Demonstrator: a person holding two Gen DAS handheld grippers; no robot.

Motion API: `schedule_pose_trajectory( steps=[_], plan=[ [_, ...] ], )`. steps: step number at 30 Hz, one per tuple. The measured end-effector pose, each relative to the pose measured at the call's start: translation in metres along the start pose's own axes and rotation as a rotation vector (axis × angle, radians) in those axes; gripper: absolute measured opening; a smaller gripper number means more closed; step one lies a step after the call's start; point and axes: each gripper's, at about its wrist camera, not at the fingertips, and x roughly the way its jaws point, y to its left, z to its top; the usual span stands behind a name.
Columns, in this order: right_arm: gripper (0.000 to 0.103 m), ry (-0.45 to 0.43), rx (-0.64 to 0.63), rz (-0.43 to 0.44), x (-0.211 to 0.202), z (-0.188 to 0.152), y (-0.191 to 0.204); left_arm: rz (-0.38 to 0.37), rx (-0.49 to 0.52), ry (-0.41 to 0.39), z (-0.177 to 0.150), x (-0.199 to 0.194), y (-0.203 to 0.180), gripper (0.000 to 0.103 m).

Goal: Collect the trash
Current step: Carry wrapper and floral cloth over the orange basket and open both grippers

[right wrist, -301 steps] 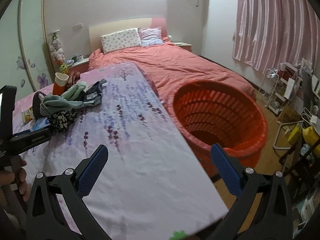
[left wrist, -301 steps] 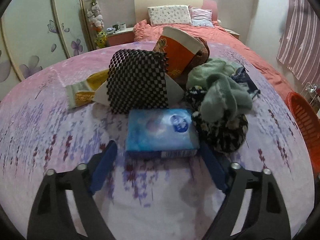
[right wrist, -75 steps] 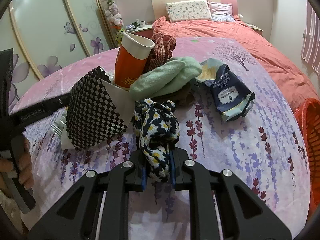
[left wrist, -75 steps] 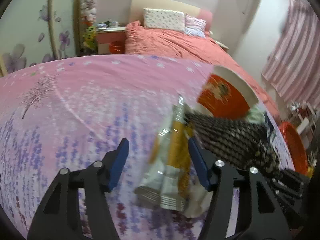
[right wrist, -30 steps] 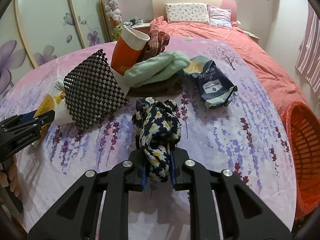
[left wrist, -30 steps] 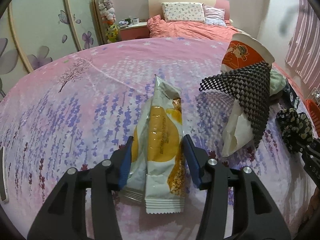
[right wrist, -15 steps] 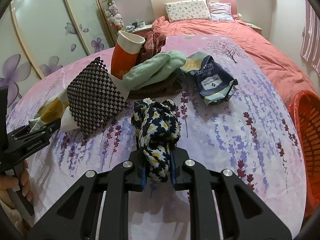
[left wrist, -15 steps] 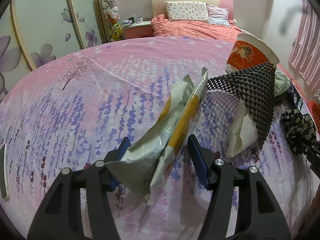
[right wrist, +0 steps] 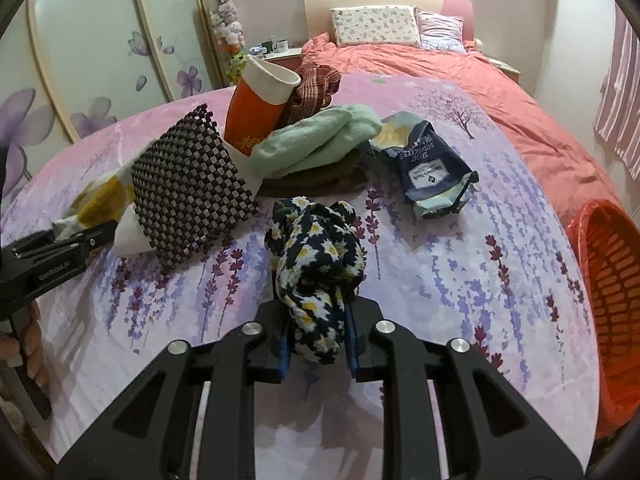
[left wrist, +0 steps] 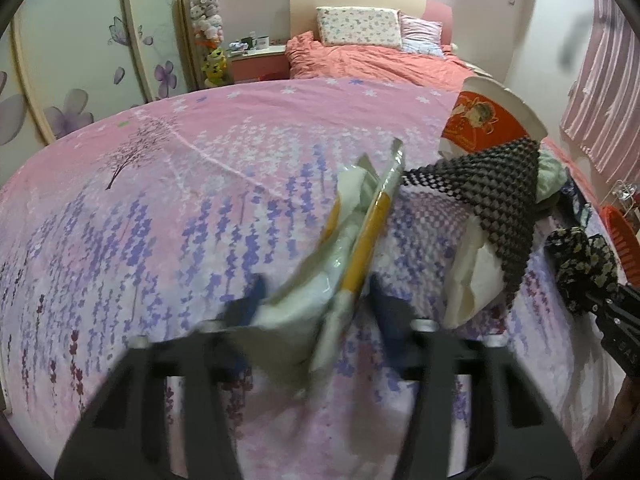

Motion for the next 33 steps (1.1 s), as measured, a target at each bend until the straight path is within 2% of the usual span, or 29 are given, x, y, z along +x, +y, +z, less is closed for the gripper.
schedule_pose_trajectory(
  steps=[1, 7, 13, 16, 19, 24, 33],
  plan=[
    [0.013, -0.002, 0.007, 0.01, -0.001, -0.001, -0.002, -0.019, 0.003, -0.001, 0.0, -0.001, -0.001, 0.013],
    [0.011, -0.05, 0.016, 0.027, -0.024, -0.01, -0.015, -0.041, -0.031, -0.048, -0.007, -0.018, -0.004, 0.01],
    [0.011, -0.137, 0.044, 0.026, -0.067, -0.01, -0.038, -0.05, -0.051, -0.121, -0.001, -0.063, -0.011, 0.01],
    [0.011, -0.199, 0.063, 0.006, -0.094, -0.007, -0.057, -0.06, -0.034, -0.158, 0.003, -0.088, -0.029, 0.01],
    [0.011, -0.245, 0.083, -0.024, -0.114, -0.004, -0.075, -0.09, -0.002, -0.186, 0.01, -0.106, -0.053, 0.01],
    [0.011, -0.296, 0.143, -0.075, -0.142, -0.006, -0.114, -0.191, 0.049, -0.207, 0.015, -0.126, -0.111, 0.01],
    [0.011, -0.327, 0.213, -0.154, -0.162, -0.017, -0.173, -0.368, 0.16, -0.196, 0.018, -0.133, -0.227, 0.01]
  ],
)
